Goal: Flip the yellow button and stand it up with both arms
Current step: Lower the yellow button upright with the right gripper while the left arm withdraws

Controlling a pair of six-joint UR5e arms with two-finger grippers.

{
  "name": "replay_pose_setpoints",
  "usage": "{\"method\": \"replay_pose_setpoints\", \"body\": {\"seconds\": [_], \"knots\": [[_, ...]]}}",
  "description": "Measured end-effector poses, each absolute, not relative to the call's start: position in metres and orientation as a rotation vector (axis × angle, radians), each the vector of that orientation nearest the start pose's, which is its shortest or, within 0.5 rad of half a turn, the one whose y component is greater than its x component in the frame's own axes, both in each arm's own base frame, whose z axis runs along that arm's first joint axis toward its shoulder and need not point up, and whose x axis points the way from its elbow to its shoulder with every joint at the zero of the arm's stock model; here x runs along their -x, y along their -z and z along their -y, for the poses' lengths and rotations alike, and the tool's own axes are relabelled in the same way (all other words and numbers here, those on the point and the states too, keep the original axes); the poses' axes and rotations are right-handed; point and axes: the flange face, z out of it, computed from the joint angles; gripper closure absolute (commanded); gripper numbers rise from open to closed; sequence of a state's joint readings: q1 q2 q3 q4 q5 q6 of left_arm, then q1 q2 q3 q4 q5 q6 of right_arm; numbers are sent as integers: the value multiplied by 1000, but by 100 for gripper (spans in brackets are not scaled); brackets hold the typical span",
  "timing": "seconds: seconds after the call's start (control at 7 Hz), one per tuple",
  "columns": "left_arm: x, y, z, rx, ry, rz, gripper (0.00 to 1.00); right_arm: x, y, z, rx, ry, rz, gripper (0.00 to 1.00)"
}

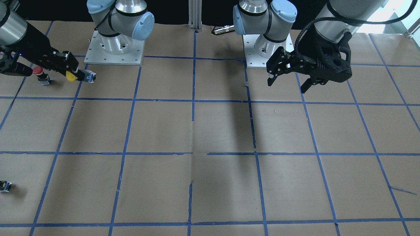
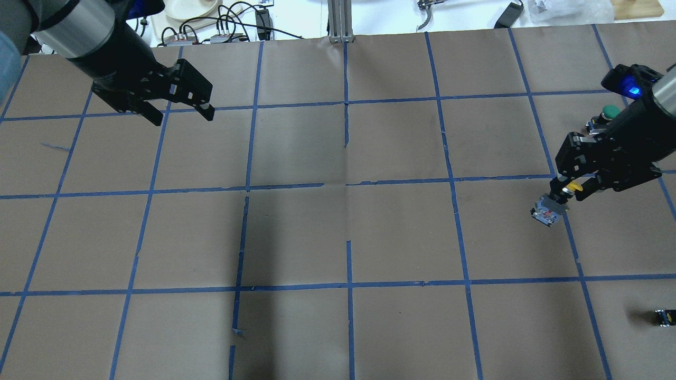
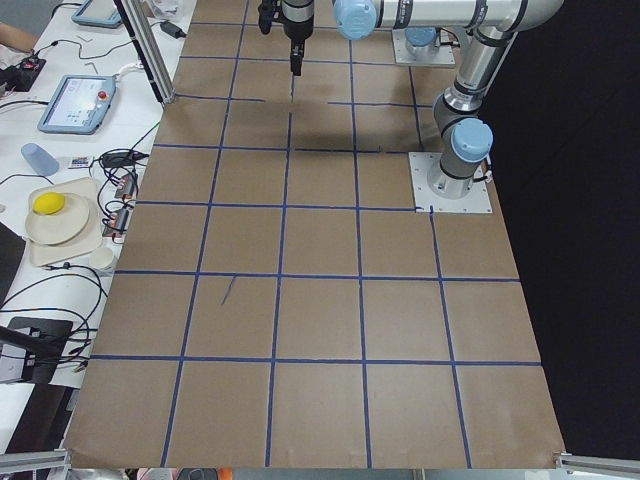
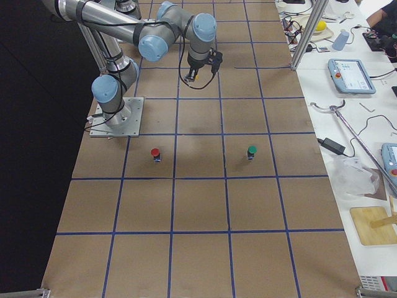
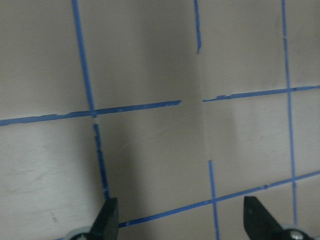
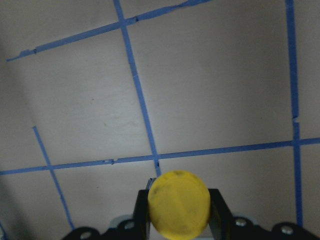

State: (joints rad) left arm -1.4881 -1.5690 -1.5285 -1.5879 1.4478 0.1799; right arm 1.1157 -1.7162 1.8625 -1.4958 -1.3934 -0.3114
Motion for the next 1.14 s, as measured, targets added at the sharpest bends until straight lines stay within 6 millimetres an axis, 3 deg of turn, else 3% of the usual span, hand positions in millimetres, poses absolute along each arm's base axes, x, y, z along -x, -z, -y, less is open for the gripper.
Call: {"method": "replay_pose_setpoints", "body": {"seconds": [0.43,1.14], "knots": [[113,-541,490,-185,150,-3117,0,94,-367,421,58,-12,-3018,78],[115,-550,482,-114,116,-3095,0,133,-324,407,453,264,-3118,83]]}}
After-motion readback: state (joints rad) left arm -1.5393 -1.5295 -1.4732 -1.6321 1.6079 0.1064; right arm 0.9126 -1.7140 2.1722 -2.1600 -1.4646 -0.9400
